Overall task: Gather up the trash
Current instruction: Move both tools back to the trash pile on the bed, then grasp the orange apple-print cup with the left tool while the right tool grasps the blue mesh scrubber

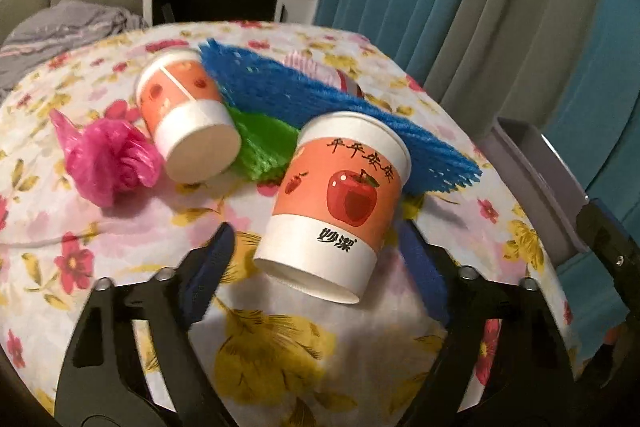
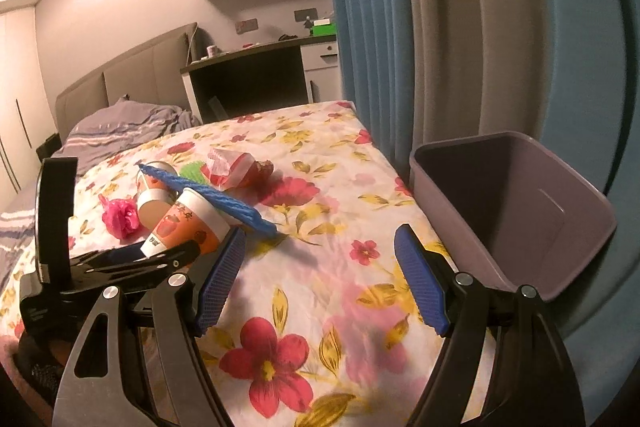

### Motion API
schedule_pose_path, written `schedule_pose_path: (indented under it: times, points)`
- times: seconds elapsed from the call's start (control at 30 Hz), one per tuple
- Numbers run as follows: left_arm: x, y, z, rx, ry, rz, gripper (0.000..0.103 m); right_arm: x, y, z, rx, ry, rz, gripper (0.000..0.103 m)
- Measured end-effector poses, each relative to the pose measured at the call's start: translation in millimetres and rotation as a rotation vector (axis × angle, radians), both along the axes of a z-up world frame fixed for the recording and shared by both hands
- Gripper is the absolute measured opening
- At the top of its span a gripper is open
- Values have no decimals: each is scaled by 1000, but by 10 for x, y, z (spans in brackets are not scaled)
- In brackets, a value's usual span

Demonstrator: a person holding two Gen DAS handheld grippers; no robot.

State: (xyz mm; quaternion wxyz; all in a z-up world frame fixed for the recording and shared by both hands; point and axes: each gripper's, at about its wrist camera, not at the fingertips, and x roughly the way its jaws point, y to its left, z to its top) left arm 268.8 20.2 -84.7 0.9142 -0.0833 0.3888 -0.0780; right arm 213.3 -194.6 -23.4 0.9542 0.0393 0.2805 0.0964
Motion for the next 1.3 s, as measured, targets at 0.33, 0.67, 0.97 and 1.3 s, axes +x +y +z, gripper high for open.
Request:
schedule_pose_path:
  times: [0.33,0.67,0.97,1.3]
  points:
    - [-83,-23,35,6,-19,-35,64,147,146,-67,-25,23,48,75]
    - [-538,562,271,-25,-96,103,63,292,376,-181,-50,74,135,75]
    - [-634,1072,273,-4,-138,325,63,438,678,-335,-45,161,210,75]
    - [-631,1162,218,-27,-147,342,62,789,814,-483,-46,236,192,75]
